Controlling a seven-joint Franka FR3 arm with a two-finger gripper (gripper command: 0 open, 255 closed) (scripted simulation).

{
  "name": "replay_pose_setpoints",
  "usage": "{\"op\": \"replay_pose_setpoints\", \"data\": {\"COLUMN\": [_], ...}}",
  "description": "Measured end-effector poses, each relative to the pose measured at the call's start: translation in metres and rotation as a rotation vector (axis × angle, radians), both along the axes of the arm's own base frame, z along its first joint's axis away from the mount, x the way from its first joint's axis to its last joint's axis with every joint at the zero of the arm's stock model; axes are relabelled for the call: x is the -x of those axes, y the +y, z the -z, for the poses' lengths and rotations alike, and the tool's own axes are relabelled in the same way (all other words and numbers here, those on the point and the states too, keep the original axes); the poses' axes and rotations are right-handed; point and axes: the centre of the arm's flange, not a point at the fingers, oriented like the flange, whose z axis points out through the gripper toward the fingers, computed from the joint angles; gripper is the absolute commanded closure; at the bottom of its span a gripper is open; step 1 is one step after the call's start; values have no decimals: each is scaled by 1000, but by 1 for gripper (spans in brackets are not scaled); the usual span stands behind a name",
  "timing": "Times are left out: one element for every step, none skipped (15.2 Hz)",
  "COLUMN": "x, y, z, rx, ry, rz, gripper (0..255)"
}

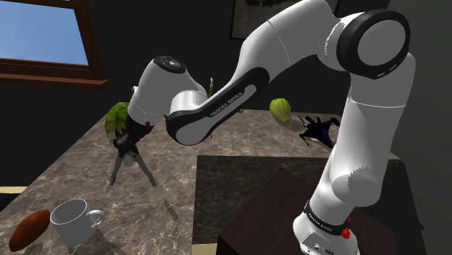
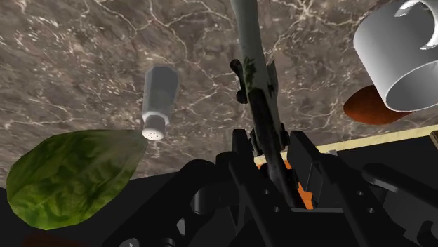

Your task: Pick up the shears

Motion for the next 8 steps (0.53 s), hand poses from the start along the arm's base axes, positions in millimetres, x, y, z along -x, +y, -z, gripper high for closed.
{"op": "replay_pose_setpoints", "data": {"x": [0,0,1,1,1,0,0,0], "y": [0,1,0,0,0,0,0,0], "z": [-6,-10,-15,-22,-26,-31,-37,-40], "rx": [0,0,0,0,0,0,0,0], "ry": [0,0,0,0,0,0,0,0], "rz": [0,0,0,0,0,0,0,0], "gripper": [255,255,255,255,255,255,255,255]}}
